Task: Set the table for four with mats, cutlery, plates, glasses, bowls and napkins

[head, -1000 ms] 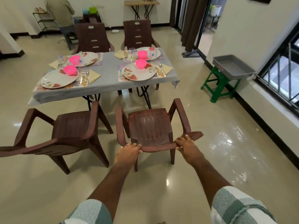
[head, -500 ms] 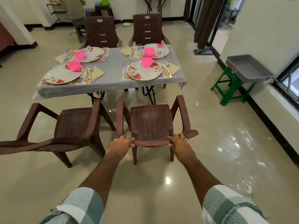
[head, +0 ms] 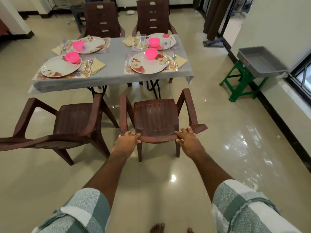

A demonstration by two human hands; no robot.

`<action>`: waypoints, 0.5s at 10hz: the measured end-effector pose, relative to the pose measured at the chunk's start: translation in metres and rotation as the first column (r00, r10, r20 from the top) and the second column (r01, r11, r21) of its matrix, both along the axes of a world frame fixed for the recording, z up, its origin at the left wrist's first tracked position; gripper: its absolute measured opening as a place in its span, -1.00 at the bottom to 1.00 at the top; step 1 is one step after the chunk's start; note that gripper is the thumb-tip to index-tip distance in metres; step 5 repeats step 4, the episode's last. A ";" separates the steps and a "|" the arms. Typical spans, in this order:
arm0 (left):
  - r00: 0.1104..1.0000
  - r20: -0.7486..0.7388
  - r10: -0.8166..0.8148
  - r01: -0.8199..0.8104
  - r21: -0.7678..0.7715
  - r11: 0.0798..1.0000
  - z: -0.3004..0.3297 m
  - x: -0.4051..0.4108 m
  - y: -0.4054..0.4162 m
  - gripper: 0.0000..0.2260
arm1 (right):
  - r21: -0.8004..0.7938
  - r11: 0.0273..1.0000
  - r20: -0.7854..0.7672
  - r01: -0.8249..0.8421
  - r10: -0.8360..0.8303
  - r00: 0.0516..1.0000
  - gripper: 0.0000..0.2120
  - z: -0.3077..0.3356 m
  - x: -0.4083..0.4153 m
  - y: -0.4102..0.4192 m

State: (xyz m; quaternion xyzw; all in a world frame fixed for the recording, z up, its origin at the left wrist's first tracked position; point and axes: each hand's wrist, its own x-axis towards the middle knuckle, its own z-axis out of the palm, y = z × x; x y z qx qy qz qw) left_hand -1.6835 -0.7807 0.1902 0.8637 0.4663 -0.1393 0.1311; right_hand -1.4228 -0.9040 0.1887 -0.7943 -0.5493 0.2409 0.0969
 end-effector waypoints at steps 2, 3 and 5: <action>0.999 -0.003 -0.032 0.032 0.035 0.999 0.020 0.013 -0.006 -0.47 | -0.121 0.992 0.066 -0.046 0.054 0.996 -0.46 0.013 -0.004 0.002; 0.984 0.152 -0.088 0.072 0.113 0.991 0.040 0.039 -0.006 -0.42 | 0.011 1.000 0.131 -0.004 0.003 0.991 -0.44 0.030 0.006 0.004; 0.958 0.225 -0.180 0.138 0.190 0.972 0.065 0.071 -0.001 -0.41 | 0.116 0.993 0.195 0.034 -0.057 0.979 -0.44 0.057 0.024 0.006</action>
